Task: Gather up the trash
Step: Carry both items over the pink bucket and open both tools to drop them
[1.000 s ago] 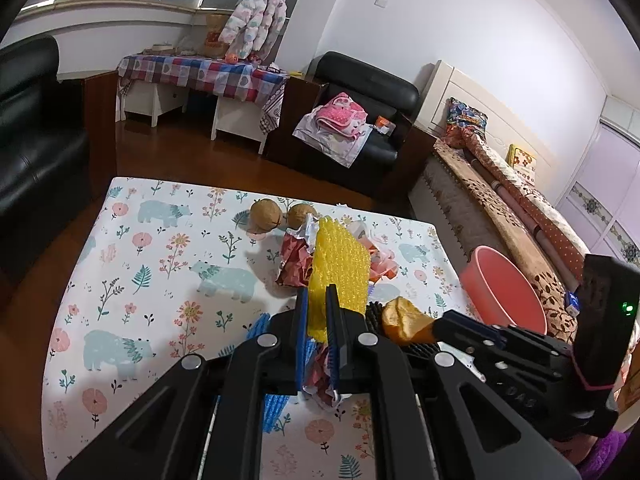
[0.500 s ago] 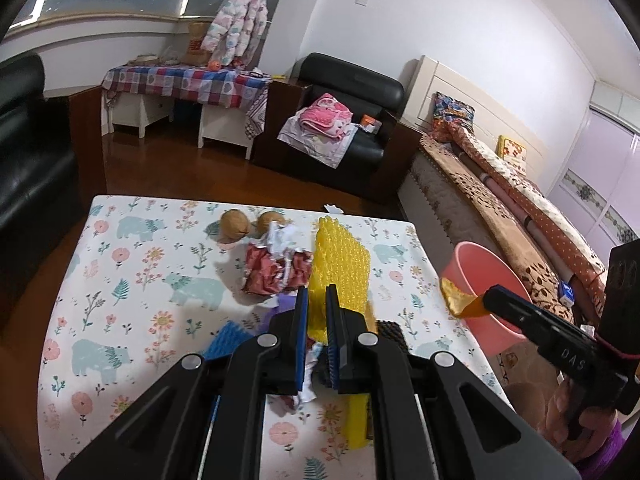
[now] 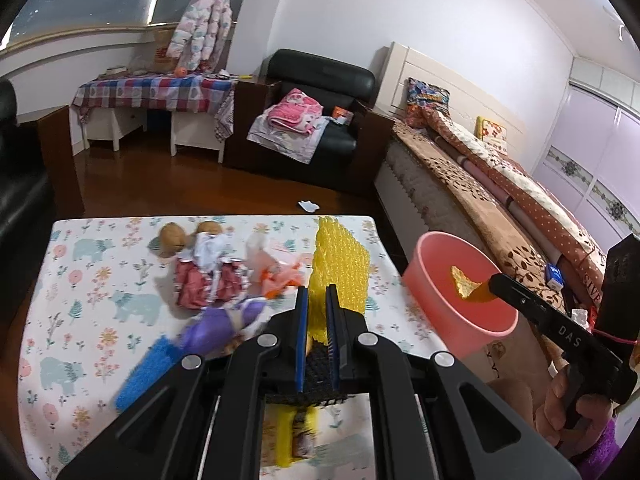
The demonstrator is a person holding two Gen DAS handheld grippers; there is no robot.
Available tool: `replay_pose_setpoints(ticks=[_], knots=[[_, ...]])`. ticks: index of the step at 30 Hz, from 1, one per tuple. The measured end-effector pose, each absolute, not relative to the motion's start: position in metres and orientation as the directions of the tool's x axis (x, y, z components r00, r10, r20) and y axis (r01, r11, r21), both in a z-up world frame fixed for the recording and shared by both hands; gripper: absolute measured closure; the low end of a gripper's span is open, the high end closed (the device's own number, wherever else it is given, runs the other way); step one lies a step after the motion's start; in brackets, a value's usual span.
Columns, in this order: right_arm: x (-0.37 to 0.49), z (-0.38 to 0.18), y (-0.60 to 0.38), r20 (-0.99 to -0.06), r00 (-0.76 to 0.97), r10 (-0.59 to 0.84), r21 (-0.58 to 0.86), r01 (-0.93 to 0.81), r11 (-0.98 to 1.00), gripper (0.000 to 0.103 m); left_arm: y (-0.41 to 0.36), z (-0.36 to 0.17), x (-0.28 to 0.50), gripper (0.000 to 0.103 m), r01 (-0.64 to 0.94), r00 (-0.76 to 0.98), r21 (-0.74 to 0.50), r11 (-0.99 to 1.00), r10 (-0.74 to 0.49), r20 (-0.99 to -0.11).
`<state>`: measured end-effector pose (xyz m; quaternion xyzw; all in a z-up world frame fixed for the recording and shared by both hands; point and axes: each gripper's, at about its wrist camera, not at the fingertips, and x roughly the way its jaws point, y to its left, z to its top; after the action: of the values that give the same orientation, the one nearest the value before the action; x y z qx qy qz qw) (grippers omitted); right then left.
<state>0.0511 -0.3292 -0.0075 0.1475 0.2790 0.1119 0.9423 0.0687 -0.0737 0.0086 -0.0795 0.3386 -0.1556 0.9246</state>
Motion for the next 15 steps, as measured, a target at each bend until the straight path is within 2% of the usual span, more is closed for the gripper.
replay_pose_setpoints(ticks=[15], knots=[[0.048,-0.025,-0.408,-0.497,0.847,0.186,0.377,0.018,0.926,0.090,-0.179,0.014,0.084,0.095,0.406,0.655,-0.198,0.892,-0.435,-0.618]])
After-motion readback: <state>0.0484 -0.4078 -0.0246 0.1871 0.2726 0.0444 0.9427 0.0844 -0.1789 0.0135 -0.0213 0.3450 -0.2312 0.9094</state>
